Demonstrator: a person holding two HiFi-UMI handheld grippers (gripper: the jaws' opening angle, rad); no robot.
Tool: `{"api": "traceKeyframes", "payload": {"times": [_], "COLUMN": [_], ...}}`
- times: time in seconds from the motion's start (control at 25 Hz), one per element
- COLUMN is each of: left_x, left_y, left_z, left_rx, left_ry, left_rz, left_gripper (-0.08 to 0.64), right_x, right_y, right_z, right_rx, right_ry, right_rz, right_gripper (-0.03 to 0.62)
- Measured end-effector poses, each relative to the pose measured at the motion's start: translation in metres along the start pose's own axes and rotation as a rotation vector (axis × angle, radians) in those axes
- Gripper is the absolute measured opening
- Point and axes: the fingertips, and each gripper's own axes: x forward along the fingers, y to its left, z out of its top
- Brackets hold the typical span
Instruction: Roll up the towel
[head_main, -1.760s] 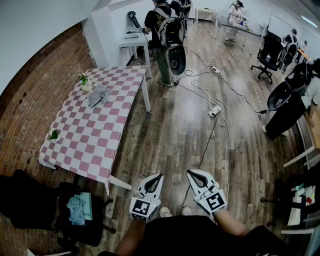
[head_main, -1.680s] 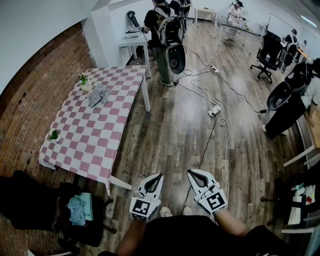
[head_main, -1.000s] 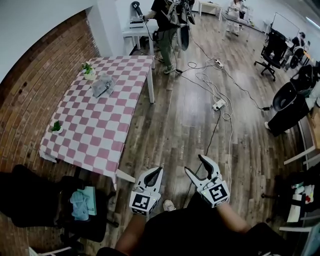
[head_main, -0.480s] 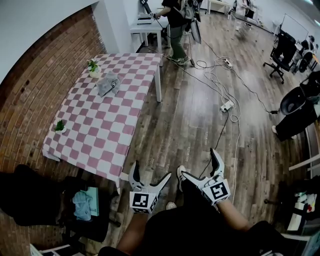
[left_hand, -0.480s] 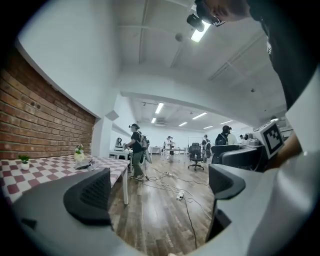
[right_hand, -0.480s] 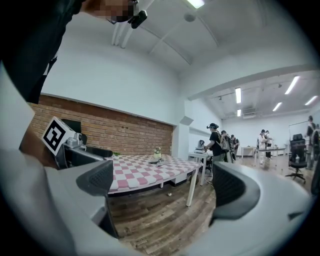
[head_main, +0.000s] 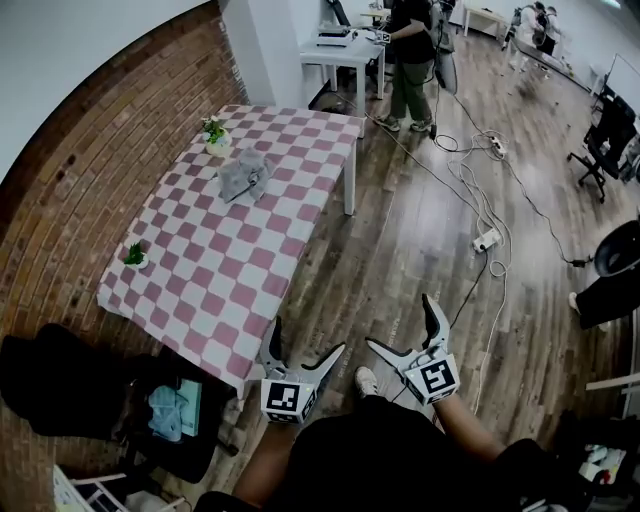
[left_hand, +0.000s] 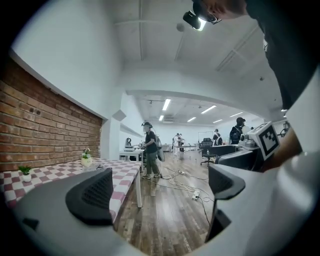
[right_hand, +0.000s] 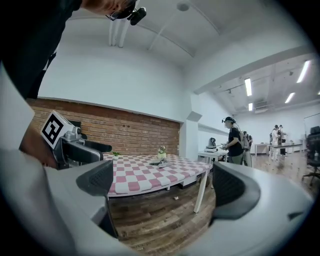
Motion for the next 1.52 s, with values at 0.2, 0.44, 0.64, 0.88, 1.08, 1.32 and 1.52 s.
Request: {"api": "traceKeyframes", "payload": {"times": [0.2, 0.44, 0.64, 0.88, 1.08, 1.32, 1.52], "left_x": [0.036, 0.073, 0.088, 0.095, 0.105, 0.13, 0.147], "left_y": [0.018, 0.042, 0.057, 0.084, 0.127, 0.186, 0.237], "left_z": [0.007, 0.004, 0.002, -0.008, -0.02, -0.021, -0.013], "left_rx": [-0.007, -0.005, -0.001, -0.022, -0.044, -0.069, -0.077], "left_ry": [0.009, 0.037, 0.052, 0.072, 0.071, 0.077, 0.065], "left_rz": [0.057, 0.128, 0.185, 0.233, 0.281, 0.321, 0.358], "left_gripper": [0.584, 0.569, 0.564, 0.558, 0.555, 0.554, 0.551], "right_x": [0.047, 0.097, 0.13, 0.164, 0.208, 0.282, 0.348], "right_y": [-0.031, -0.057, -0.068, -0.065, -0.056, -0.056, -0.048], "right_z": [0.0, -0.007, -0.015, -0.025, -0.031, -0.026, -0.02], "right_rx": [0.004, -0.004, -0.016, -0.023, -0.024, -0.035, -0.089], "right_ry": [-0.011, -0.022, -0.005, 0.007, 0.025, 0.024, 0.017], "right_rz": [0.078, 0.166, 0.239, 0.288, 0.341, 0.38, 0.447], "right_gripper": [0.591, 0.591, 0.591, 0.591, 0.591, 0.591, 0.591]}}
